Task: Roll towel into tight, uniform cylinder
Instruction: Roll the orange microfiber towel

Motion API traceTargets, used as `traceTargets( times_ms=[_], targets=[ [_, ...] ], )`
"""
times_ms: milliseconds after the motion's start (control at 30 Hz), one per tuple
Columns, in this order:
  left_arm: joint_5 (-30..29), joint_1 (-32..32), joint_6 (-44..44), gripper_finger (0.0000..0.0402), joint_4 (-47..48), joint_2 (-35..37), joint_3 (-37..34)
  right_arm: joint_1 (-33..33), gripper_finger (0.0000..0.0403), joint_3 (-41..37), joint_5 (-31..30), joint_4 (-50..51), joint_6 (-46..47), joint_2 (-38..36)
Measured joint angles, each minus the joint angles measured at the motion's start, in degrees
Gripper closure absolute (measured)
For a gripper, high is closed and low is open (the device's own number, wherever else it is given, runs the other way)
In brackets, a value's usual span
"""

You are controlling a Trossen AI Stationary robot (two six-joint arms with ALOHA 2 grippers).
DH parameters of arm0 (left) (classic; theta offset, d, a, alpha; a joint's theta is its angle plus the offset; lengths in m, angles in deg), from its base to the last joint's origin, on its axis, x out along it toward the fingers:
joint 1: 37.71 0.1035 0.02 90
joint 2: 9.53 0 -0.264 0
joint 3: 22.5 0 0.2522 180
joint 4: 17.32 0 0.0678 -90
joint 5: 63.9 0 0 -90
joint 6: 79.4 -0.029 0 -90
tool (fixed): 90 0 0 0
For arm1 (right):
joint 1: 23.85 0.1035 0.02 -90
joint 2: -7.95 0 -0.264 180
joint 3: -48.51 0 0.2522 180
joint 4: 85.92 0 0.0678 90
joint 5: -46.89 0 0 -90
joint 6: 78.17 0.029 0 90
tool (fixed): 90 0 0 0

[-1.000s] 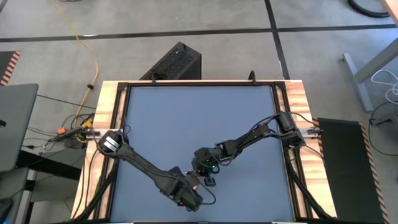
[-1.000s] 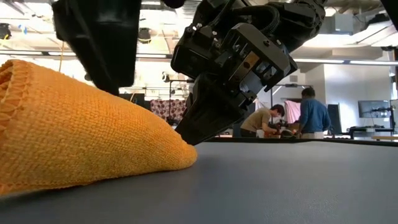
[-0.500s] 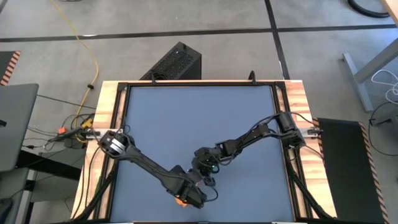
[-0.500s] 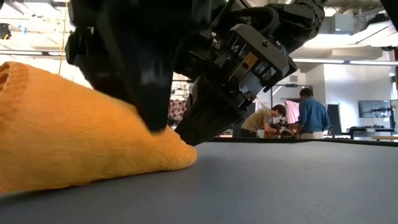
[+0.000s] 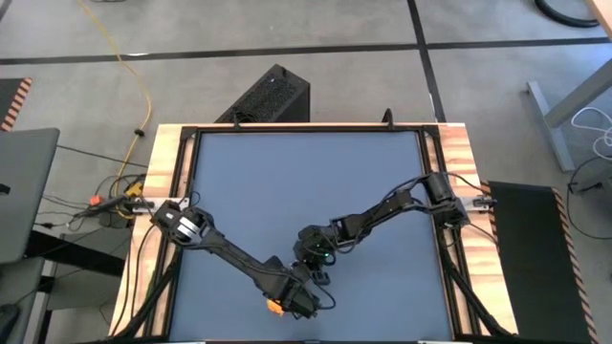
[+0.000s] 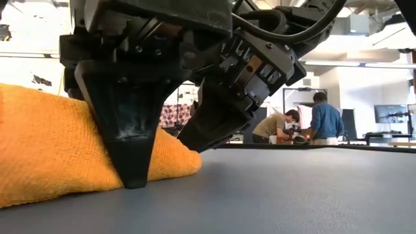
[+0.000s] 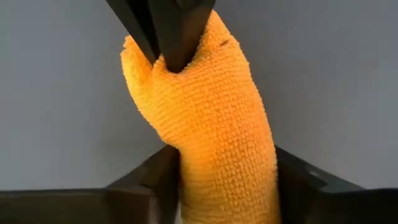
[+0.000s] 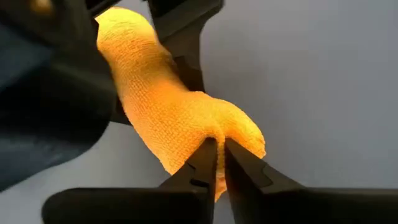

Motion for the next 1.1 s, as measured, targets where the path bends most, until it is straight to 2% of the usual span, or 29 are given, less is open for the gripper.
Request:
traceTargets(
  times_ms=[200, 267, 333, 433, 633, 833, 933, 1100],
  targets=[
    [-0.1, 0.1, -1.9, 0.0353, 0.7, -0.1, -0.1, -0.6, 0.0302, -0.1, -0.6, 4.9, 0.1, -3.8],
    [-0.4, 0.2, -1.9, 0.0379, 1.1, -0.1, 0.0, -1.1, 0.0292, -0.2, -1.1, 9.3, 0.0, -5.7],
    [-0.8, 0.2, -2.0, 0.0379, 2.3, -0.1, 0.4, -1.5, 0.0286, -0.4, -1.4, 13.7, 0.0, -7.2],
    [-0.9, 0.3, -1.8, 0.0373, 4.3, -0.3, 1.4, -1.4, 0.0281, -3.4, -3.3, 13.7, 0.0, -10.4],
    [-5.7, -0.5, 1.9, 0.0379, 12.2, 1.7, 1.8, 0.7, 0.0281, -14.3, -9.8, 1.7, 2.6, -17.9],
    [-8.7, -2.7, 10.5, 0.0379, 25.0, 7.5, 1.8, 3.4, 0.0280, -23.2, -10.8, -9.8, 6.9, -24.2],
    [-7.1, -4.3, 16.5, 0.0379, 31.5, 10.0, 0.2, 5.1, 0.0280, -24.5, -11.4, -11.1, 8.1, -26.0],
    [-0.7, -8.1, 24.0, 0.0379, 30.9, 16.3, -7.9, 7.6, 0.0280, -24.6, -12.3, -12.0, 8.2, -26.4]
  ],
)
